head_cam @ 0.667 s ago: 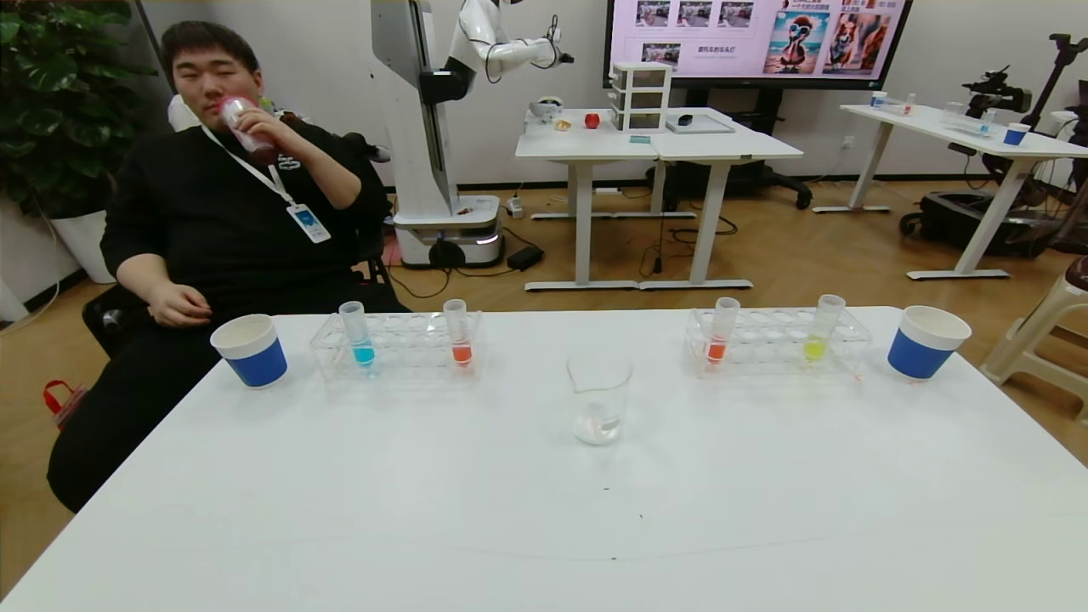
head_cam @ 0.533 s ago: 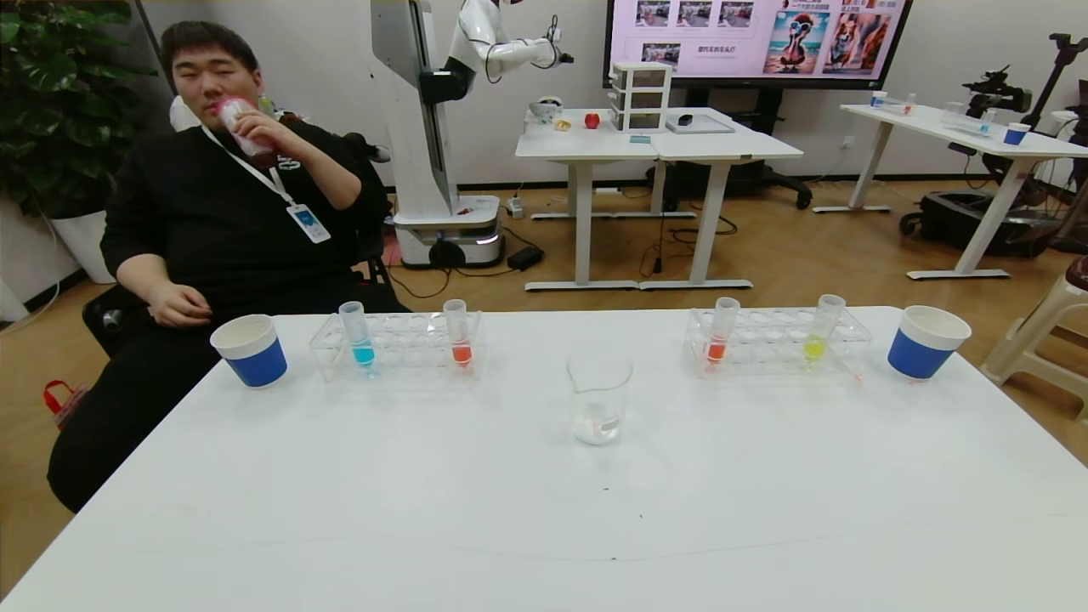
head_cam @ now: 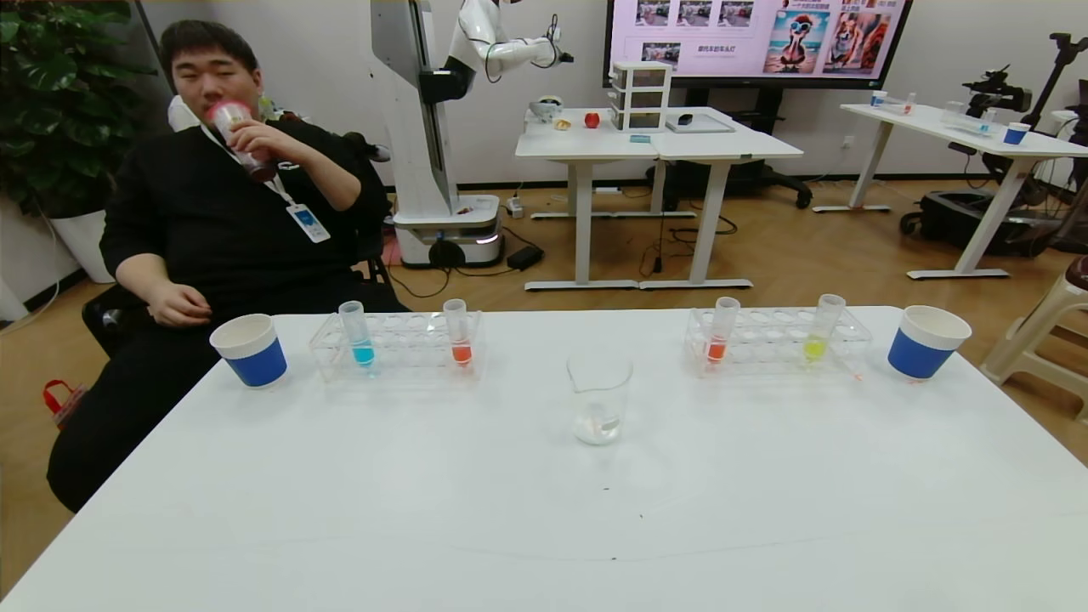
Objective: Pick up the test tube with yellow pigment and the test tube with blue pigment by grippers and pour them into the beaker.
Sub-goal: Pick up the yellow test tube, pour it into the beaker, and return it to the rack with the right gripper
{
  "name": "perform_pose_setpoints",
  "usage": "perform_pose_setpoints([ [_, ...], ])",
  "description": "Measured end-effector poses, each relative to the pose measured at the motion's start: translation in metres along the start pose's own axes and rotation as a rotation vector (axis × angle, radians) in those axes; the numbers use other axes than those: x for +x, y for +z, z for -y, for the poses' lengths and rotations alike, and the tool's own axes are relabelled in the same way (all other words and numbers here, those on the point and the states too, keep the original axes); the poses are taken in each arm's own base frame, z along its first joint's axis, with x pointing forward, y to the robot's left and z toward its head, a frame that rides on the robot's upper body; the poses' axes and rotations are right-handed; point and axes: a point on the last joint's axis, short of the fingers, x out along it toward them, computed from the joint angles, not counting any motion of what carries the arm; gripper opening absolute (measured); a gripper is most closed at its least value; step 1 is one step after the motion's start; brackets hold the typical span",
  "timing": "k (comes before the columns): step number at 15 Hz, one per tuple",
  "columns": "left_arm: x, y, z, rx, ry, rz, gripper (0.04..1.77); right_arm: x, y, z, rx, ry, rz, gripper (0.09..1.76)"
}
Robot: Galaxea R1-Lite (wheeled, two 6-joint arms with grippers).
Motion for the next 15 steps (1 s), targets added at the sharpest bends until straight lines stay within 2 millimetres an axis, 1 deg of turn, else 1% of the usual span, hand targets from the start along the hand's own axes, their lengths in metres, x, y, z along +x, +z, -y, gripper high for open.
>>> perform_pose_setpoints([
  [2,0.000,0.000,0.000,0.000,0.000,0.000,1.75,0.034,0.002,0.001,0.001,0.000,-0.014,1.74],
  [5,0.000,0.000,0.000,0.000,0.000,0.000,1.75,0.087,-0.008,0.003,0.002,0.013,-0.022,1.74],
  [7,0.000,0.000,0.000,0.000,0.000,0.000,1.75,0.119,-0.025,0.007,0.003,0.032,-0.045,1.74],
  [10,0.000,0.000,0.000,0.000,0.000,0.000,1.75,0.159,-0.058,0.019,0.005,0.018,-0.084,1.74],
  [13,0.000,0.000,0.000,0.000,0.000,0.000,1.75,0.190,-0.093,0.034,0.003,-0.018,-0.079,1.74],
  [15,0.000,0.000,0.000,0.000,0.000,0.000,1.75,0.203,-0.118,0.041,0.007,-0.036,-0.114,1.74],
])
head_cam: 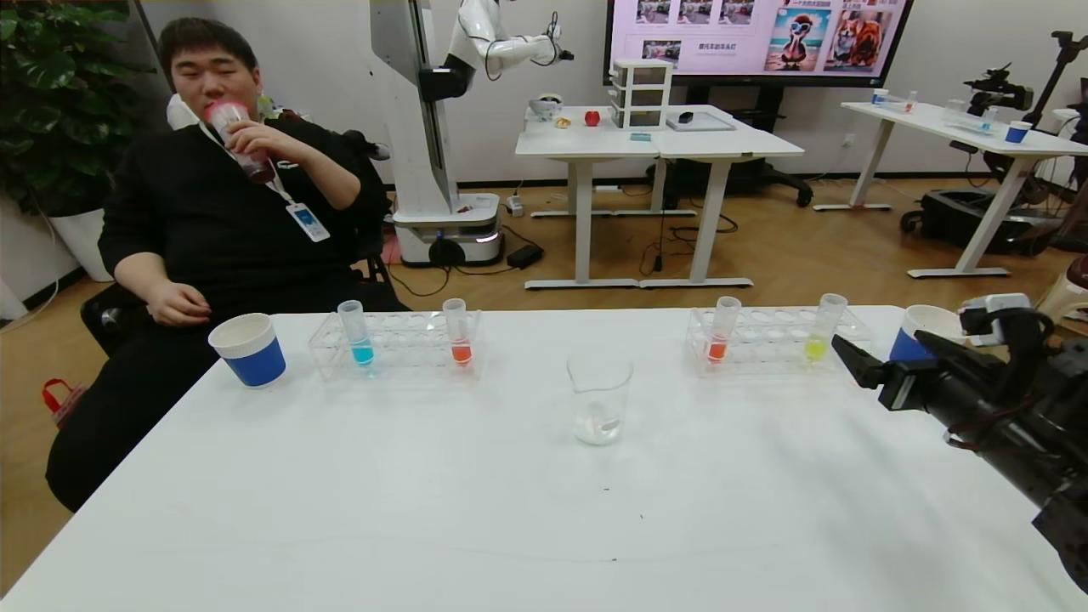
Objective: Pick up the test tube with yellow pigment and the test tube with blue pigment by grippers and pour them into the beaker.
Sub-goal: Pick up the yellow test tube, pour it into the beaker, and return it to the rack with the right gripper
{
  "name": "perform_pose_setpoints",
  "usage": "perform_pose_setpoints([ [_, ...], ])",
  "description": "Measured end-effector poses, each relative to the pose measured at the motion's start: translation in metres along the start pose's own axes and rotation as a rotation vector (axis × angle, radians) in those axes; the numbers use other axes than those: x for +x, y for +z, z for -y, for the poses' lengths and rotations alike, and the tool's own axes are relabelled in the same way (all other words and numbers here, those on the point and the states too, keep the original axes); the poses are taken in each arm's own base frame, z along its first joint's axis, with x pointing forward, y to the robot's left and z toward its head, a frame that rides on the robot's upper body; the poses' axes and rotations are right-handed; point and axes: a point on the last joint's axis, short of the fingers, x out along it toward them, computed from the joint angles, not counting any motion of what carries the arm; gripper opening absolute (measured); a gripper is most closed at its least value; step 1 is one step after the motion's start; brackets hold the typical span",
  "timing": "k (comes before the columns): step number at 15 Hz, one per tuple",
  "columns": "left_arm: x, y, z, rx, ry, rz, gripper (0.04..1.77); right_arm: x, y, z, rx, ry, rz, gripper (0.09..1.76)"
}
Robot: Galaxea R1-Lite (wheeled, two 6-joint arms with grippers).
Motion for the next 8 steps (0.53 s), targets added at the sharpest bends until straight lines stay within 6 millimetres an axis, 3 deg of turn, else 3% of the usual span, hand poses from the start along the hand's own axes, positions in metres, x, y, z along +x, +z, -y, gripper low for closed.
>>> perform_pose_setpoints([
  [4,0.000,0.000,0.000,0.000,0.000,0.000,1.75,0.024,-0.025,0.009,0.007,-0.022,-0.050,1.74],
  [8,0.000,0.000,0.000,0.000,0.000,0.000,1.75,0.046,-0.030,0.014,0.004,-0.025,-0.021,1.74],
])
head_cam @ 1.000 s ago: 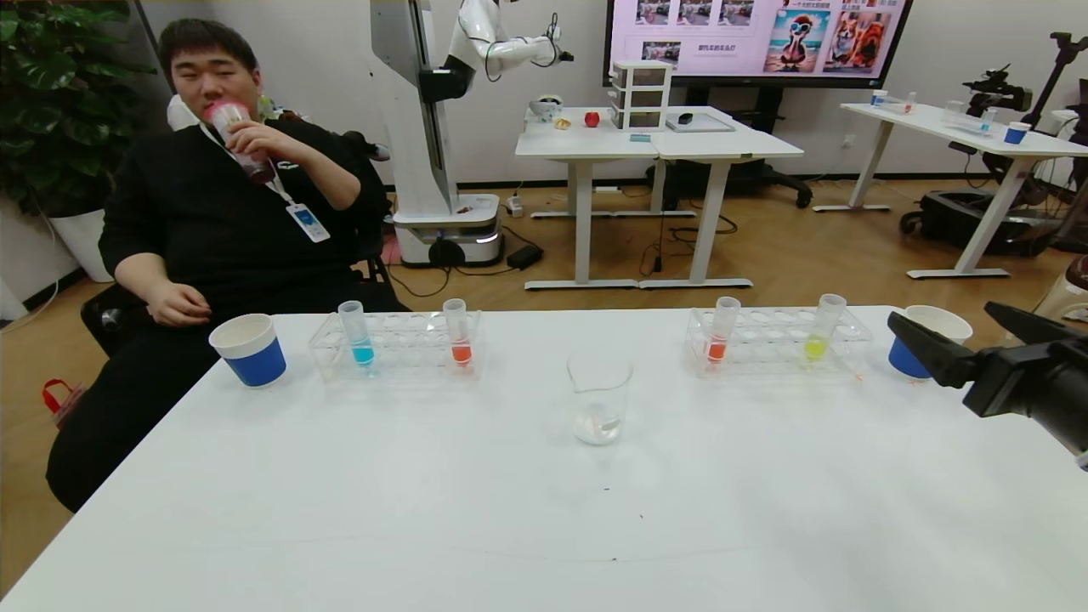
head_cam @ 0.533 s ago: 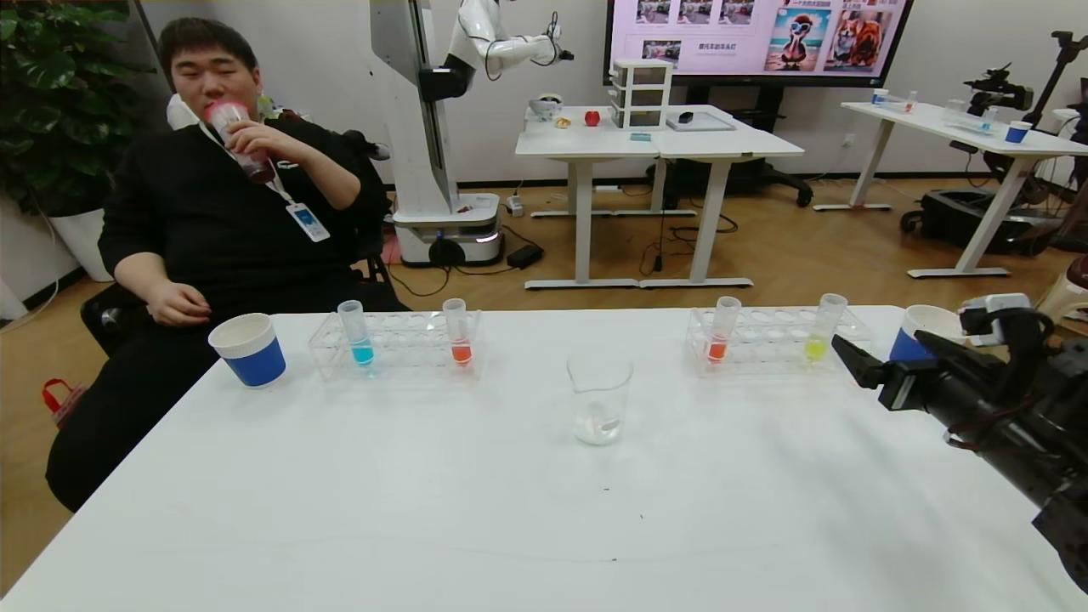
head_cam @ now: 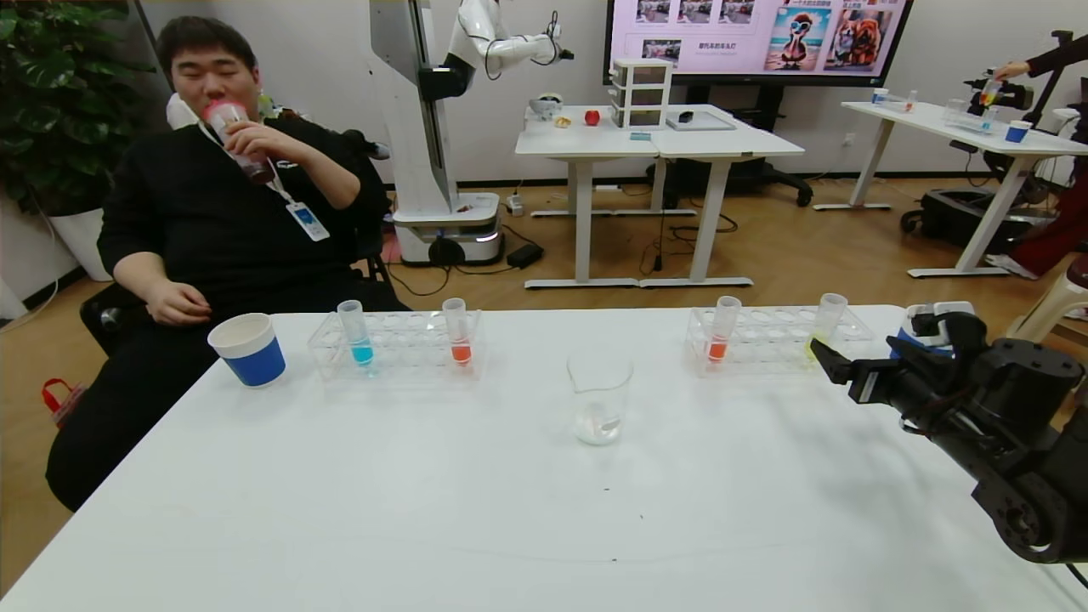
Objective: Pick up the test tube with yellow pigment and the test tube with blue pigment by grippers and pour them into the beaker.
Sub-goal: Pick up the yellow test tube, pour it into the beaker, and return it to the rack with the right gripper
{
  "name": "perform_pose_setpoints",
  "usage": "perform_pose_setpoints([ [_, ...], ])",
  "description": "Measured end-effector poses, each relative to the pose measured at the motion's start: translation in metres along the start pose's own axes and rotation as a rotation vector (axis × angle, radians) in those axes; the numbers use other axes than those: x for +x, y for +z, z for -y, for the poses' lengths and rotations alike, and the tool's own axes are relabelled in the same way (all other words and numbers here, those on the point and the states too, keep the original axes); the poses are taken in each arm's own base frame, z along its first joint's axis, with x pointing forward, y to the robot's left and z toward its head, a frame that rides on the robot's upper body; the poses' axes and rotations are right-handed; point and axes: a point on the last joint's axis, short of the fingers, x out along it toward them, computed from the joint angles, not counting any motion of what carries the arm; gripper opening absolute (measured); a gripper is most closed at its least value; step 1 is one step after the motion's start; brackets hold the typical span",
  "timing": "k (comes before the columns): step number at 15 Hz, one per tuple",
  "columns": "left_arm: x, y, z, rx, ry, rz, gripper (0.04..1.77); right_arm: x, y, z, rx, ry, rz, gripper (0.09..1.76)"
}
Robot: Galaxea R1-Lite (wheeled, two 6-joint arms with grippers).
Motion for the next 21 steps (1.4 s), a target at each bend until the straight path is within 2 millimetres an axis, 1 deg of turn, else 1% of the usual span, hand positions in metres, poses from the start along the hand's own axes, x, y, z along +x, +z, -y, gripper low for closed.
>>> perform_pose_setpoints([
  [5,0.000,0.000,0.000,0.000,0.000,0.000,1.75,0.035,0.007,0.002,-0.014,0.041,0.098,1.74],
  [8,0.000,0.000,0.000,0.000,0.000,0.000,1.75,0.053,0.004,0.004,-0.019,0.046,0.127,1.74],
  [11,0.000,0.000,0.000,0.000,0.000,0.000,1.75,0.065,-0.002,0.006,-0.021,0.050,0.139,1.74],
  [14,0.000,0.000,0.000,0.000,0.000,0.000,1.75,0.072,-0.005,0.005,-0.022,0.054,0.147,1.74],
  [15,0.000,0.000,0.000,0.000,0.000,0.000,1.75,0.073,-0.005,0.005,-0.023,0.057,0.150,1.69],
  [16,0.000,0.000,0.000,0.000,0.000,0.000,1.75,0.074,-0.005,0.004,-0.023,0.057,0.154,1.48],
  [17,0.000,0.000,0.000,0.000,0.000,0.000,1.75,0.075,-0.004,0.004,-0.024,0.057,0.158,1.14],
  [18,0.000,0.000,0.000,0.000,0.000,0.000,1.75,0.076,-0.004,0.005,-0.024,0.056,0.161,0.69],
  [19,0.000,0.000,0.000,0.000,0.000,0.000,1.75,0.076,-0.004,0.007,-0.024,0.052,0.162,0.39],
  [20,0.000,0.000,0.000,0.000,0.000,0.000,1.75,0.077,-0.003,0.005,-0.025,0.055,0.164,0.33],
  [21,0.000,0.000,0.000,0.000,0.000,0.000,1.75,0.077,-0.003,0.005,-0.024,0.055,0.164,0.56],
])
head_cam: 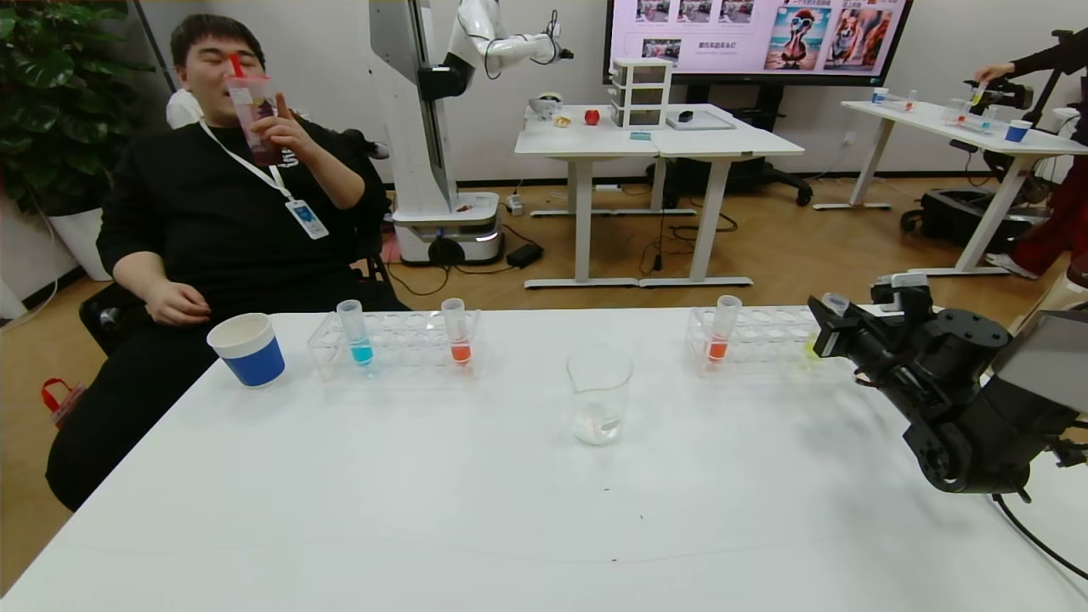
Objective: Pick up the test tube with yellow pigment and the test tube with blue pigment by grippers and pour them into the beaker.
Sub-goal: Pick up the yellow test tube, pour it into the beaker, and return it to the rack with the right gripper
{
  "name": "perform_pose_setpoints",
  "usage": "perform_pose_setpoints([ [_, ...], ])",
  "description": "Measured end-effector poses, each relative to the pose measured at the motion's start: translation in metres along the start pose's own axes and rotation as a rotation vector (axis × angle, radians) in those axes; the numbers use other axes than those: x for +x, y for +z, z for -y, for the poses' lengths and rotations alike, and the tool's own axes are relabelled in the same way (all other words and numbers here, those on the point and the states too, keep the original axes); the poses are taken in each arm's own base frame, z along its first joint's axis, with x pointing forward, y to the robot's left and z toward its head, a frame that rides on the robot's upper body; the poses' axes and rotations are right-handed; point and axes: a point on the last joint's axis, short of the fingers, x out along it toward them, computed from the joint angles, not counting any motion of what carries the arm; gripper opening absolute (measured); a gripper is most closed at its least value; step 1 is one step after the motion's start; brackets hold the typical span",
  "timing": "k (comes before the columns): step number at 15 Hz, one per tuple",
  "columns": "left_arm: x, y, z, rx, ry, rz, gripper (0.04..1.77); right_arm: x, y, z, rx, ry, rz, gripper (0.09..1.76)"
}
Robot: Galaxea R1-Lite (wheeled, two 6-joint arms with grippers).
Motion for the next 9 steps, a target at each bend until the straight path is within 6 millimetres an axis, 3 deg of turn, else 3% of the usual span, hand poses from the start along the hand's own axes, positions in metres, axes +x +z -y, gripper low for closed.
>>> perform_pose_setpoints([
  [6,0.000,0.000,0.000,0.000,0.000,0.000,1.75,0.000,0.002,0.000,-0.002,0.000,0.006,0.51],
  [9,0.000,0.000,0.000,0.000,0.000,0.000,1.75,0.002,0.016,0.000,-0.009,0.001,0.045,0.51],
])
